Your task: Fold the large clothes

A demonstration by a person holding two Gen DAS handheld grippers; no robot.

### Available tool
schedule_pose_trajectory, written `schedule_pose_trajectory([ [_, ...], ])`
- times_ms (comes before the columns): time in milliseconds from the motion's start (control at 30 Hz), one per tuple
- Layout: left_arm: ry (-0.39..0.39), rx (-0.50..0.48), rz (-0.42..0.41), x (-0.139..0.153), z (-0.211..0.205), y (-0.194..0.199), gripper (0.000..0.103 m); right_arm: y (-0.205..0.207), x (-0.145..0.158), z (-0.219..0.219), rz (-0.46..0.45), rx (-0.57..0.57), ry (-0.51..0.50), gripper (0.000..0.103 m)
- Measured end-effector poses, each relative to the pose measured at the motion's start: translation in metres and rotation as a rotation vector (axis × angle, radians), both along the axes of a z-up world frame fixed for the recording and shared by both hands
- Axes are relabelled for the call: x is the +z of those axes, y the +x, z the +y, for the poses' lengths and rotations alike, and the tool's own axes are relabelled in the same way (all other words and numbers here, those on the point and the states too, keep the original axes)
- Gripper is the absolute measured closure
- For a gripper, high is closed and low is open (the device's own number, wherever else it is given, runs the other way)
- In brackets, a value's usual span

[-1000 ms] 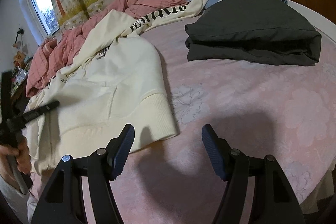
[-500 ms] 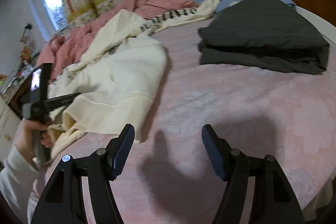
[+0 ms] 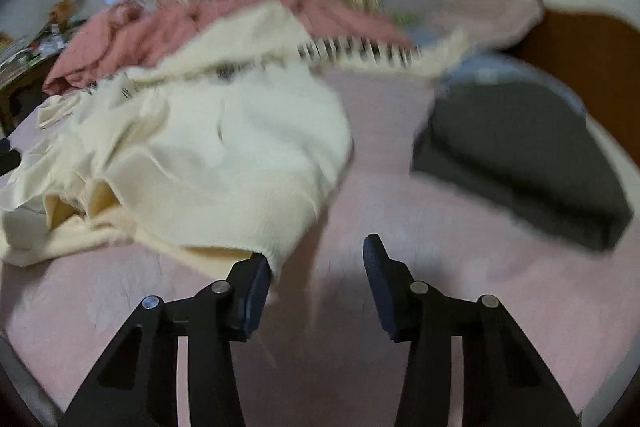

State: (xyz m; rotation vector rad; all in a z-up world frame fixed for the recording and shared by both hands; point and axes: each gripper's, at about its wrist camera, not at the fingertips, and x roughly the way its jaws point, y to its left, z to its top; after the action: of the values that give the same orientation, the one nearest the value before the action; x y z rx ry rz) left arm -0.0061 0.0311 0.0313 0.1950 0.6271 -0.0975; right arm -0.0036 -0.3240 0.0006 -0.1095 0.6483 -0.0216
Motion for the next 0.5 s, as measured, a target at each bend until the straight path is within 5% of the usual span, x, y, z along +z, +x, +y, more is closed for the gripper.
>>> schedule_pose_trajectory([
  [67,0.093,0.042,0.008,-0.009,0.022,-0.008,0.032,0.009,-0.005,-0.005,0.029,-0.031,-0.020,0.074],
  [100,0.117,0.057,0.025,-0.013,0.034,-0.011,0.032,0.011,-0.007,-0.009,0.041,-0.045,-0.002,0.097],
  [267,0.062,0.103,0.117,-0.031,0.090,-0.035,0.032,-0.008,0.014,-0.057,-0.084,-0.287,0.114,0.100],
  [333,0.038,0.092,0.153,-0.037,0.099,-0.040,0.032,-0.010,0.014,-0.067,-0.078,-0.287,0.162,0.100],
  [500,0.026,0.110,0.204,-0.046,0.101,-0.042,0.032,-0.012,0.011,-0.059,-0.065,-0.292,0.084,0.100],
])
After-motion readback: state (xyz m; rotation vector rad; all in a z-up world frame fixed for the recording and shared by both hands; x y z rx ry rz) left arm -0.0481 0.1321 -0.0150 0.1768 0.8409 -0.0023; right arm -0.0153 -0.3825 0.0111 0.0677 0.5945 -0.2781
